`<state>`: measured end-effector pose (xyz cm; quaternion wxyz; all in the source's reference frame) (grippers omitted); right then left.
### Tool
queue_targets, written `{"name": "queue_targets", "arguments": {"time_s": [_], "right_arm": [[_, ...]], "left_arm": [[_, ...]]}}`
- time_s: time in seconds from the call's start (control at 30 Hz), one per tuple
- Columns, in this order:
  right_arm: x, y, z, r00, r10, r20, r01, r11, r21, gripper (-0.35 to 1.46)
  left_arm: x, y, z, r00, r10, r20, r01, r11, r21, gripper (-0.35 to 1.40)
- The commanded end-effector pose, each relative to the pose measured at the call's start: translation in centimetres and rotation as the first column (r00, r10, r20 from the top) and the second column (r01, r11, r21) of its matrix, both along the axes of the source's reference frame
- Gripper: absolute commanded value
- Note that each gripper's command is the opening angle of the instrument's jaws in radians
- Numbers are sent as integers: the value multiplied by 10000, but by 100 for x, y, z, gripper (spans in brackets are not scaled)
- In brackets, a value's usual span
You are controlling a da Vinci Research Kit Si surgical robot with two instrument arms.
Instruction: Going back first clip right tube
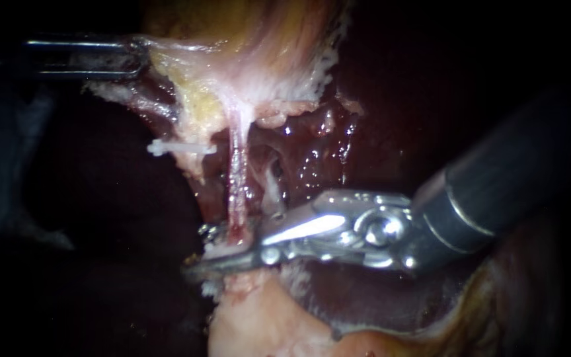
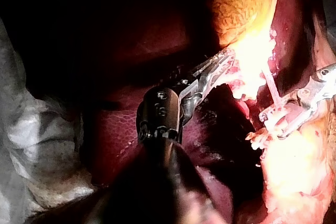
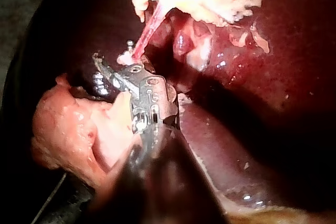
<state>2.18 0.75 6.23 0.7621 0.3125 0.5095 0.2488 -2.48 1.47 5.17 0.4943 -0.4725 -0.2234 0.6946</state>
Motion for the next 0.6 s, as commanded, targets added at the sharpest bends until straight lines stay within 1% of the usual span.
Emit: {"name": "queue_targets", "arguments": {"time_s": [0.03,0.13,0.23,0.3,0.43,0.47,0.57,0.6], "right_arm": [[-5,3,3,10000,-20,-20,20,9990,-454,49],[-18,9,12,10000,-1,-7,0,9934,-1144,50],[-38,13,18,9999,-143,-75,129,9861,-1657,50],[-55,14,18,9997,-229,-111,202,9793,-2015,50],[-91,17,4,9983,-532,-254,446,9631,-2654,50],[-103,20,-2,9976,-630,-301,520,9578,-2826,50],[-129,29,-18,9966,-756,-341,607,9451,-3209,50],[-136,32,-23,9967,-745,-323,597,9424,-3290,50]], "left_arm": [[0,0,0,10000,1,1,-1,10000,-8,-35],[0,0,0,10000,0,1,0,10000,-7,-35],[0,-1,0,10000,-2,-1,2,10000,-7,-35],[0,-1,-1,10000,-3,-1,3,10000,-7,-35],[0,-1,-1,10000,-3,-1,3,10000,-7,-35],[0,-1,-1,10000,-3,-1,3,10000,-7,-35],[0,-1,0,10000,-2,-1,2,10000,-8,-35],[0,-1,0,10000,-2,-1,2,10000,-8,-35]]}}
